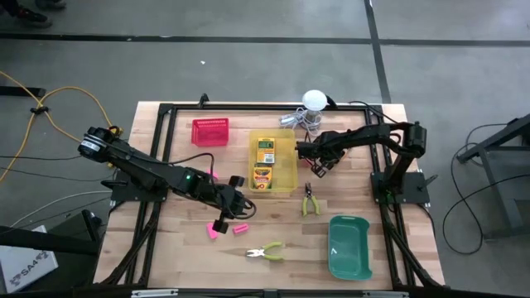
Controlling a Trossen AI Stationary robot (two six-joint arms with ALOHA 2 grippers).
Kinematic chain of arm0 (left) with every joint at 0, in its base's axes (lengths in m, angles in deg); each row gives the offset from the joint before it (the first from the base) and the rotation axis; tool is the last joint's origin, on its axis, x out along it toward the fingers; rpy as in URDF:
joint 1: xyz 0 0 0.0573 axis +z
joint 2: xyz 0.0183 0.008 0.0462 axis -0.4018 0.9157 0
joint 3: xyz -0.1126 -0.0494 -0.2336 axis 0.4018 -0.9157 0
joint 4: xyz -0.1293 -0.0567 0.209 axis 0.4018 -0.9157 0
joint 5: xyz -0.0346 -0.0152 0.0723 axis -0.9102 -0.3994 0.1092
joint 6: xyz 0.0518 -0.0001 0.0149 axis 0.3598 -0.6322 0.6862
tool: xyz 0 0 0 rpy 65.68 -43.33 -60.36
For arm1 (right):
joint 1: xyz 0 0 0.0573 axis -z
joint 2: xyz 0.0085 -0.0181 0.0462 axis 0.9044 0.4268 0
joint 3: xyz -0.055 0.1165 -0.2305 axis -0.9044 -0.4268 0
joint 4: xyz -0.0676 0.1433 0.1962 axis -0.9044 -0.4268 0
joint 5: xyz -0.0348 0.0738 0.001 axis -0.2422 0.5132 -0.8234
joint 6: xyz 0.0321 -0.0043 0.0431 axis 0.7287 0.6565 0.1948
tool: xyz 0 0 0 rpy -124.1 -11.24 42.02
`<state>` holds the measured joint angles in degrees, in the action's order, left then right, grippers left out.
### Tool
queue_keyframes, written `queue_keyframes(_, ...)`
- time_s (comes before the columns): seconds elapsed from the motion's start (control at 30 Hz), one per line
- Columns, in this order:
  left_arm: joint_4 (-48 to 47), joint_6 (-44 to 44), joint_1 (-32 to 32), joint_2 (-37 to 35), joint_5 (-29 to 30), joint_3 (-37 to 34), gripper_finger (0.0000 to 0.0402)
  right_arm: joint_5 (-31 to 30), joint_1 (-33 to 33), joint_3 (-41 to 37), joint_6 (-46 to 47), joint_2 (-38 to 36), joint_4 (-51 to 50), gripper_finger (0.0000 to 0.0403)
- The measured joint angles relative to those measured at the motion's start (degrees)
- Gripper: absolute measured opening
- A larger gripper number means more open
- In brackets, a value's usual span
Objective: Pick & Place School Supplies
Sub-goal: Put the yellow crayon box into the yellow bin
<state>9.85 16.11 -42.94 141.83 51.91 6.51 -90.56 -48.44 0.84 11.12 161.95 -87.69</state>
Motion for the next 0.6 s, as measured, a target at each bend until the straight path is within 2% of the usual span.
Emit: queue_keyframes(0.6,0.00,-0.31,0.00,0.00,0.00,0.00,0.0075,1.00,0.70,0.00,-1.14,0.55,2.19,0.0096)
